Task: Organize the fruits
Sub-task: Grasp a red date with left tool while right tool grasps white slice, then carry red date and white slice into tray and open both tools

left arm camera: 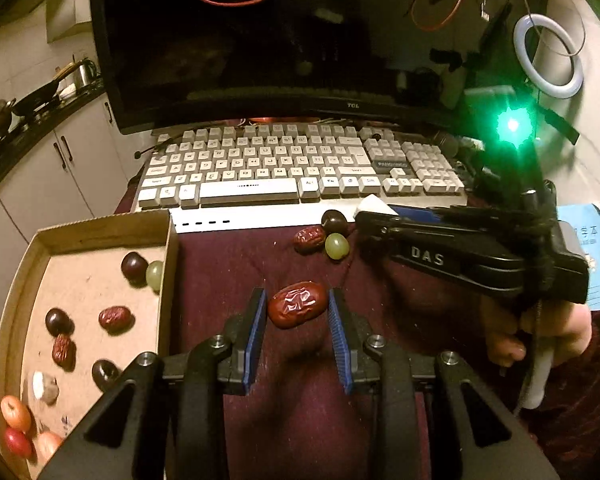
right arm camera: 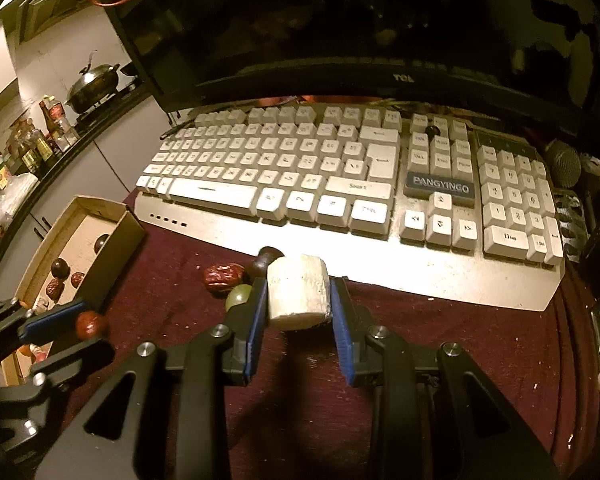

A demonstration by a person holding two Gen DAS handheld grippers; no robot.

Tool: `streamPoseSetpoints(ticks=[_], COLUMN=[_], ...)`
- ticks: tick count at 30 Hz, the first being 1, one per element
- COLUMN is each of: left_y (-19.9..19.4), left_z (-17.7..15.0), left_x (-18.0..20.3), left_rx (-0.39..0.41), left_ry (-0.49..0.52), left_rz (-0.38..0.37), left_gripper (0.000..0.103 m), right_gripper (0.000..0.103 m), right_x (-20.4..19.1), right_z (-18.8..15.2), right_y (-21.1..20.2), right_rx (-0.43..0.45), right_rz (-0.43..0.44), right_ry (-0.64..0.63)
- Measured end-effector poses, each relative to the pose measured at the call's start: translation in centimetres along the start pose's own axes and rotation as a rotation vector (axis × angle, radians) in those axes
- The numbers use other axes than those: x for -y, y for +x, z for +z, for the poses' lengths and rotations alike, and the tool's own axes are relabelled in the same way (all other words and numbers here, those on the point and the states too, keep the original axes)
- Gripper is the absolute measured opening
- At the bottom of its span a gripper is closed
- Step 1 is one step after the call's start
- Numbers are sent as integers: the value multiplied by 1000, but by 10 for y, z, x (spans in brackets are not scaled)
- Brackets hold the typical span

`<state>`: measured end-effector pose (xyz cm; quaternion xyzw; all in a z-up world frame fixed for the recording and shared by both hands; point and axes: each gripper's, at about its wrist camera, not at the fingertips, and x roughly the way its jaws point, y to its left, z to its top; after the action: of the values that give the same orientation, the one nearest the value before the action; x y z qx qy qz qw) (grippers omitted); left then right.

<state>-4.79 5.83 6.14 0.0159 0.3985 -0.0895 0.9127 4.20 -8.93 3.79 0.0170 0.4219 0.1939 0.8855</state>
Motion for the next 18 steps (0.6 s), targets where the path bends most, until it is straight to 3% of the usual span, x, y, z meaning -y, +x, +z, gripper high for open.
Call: streamPoseSetpoints(ticks=[13, 18], left_y=[-26, -53], left_z=[-22, -32], left_x=[1, -21], left_rx=[54, 113], left_ry=[-30, -61], left_rz=[-60, -38], left_gripper=[30, 30], right_gripper=[33, 33], right_x=[-12, -12], right_z=[-1, 0], right_y=[-6, -11], right_rx=[78, 121], right_rz=[-42, -45], right_ry=[-28, -22])
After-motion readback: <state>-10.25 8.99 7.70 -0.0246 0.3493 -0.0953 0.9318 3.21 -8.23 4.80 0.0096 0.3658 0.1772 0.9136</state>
